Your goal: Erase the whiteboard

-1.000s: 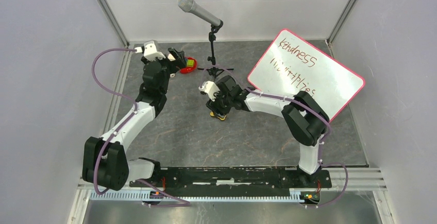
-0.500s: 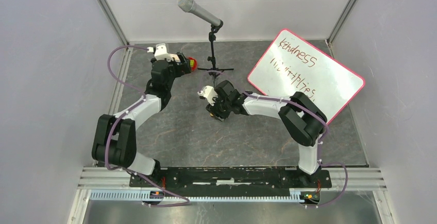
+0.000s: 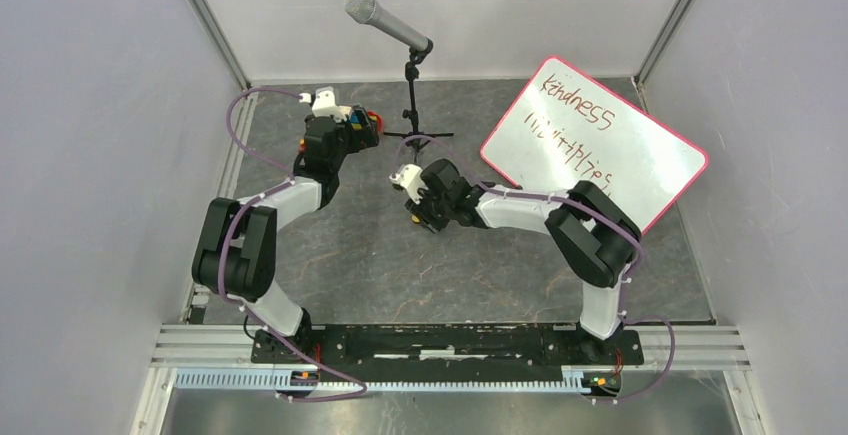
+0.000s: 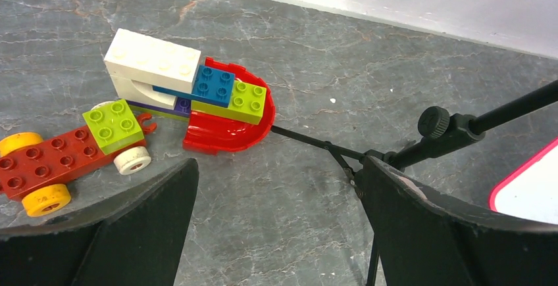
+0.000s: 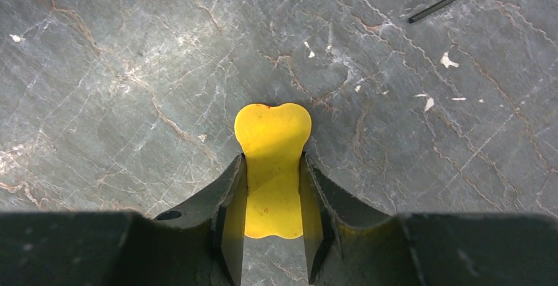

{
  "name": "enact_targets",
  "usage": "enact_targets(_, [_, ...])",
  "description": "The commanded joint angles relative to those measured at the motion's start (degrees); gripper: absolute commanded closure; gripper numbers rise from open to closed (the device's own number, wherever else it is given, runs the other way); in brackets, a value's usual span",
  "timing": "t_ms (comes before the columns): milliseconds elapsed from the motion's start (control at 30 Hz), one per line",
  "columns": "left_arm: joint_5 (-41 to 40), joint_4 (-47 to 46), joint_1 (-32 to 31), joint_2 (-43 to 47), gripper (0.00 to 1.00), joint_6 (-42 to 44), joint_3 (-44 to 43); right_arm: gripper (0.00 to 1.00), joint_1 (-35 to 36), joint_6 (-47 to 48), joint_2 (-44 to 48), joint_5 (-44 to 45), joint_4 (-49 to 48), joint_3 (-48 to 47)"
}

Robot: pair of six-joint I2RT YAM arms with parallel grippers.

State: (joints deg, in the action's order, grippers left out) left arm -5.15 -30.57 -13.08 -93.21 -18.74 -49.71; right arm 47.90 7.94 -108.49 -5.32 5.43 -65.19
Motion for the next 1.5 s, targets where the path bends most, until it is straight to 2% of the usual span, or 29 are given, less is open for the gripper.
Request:
enact_targets(0, [1.0, -3.9, 0.2, -0.1, 0.00, 2.4, -2.2, 0.71, 0.2, -2.8, 4.2, 4.8, -1.7, 0.7])
enact_targets(167, [1.5, -3.9, 0.2, 0.0, 0.00, 2.6, -2.0, 0.72, -2.0, -5.8, 9.8, 20.2, 0.4, 3.2])
enact_targets(300, [3.0, -4.4, 0.2, -0.2, 0.00, 2.7, -2.0, 0.72, -8.7, -7.9, 14.4, 33.3, 4.2, 4.5])
enact_targets(433, [9.0, -4.5, 0.1, -0.6, 0.00, 2.8, -2.6, 0.72, -18.8, -10.3, 18.4, 38.9, 6.4, 4.3])
enact_targets(600, [17.6, -4.2, -1.7, -3.0, 0.00, 3.2, -4.4, 0.71, -25.6, -9.1, 18.6, 44.8, 8.3, -1.7])
enact_targets(733, [22.2, -4.2, -4.4, -4.0, 0.00, 4.6, -5.7, 0.70, -29.4, -7.0, 16.9, 44.7, 7.8, -7.7])
enact_targets(933, [26.6, -5.0, -6.8, -5.7, 0.00, 5.8, -6.7, 0.66, -30.1, -2.2, 12.8, 47.1, 8.8, -15.8])
enact_targets(1033, [26.9, -4.9, -7.4, -5.7, 0.00, 6.2, -6.9, 0.62, -30.5, -1.4, 11.7, 47.0, 8.6, -16.3])
enact_targets(1300, [34.4, -5.9, -9.6, -7.6, 0.00, 5.9, -8.9, 0.60, -30.9, -2.2, 8.7, 44.5, 7.0, -13.9])
enact_targets(1367, [34.7, -6.3, -10.8, -8.1, 0.00, 5.6, -9.5, 0.54, -31.0, -2.4, 7.8, 44.0, 8.1, -14.5])
enact_targets(1467, [35.4, -7.2, -12.9, -8.9, 0.00, 4.8, -10.3, 0.36, -30.8, -2.6, 8.1, 42.6, 8.8, -14.6])
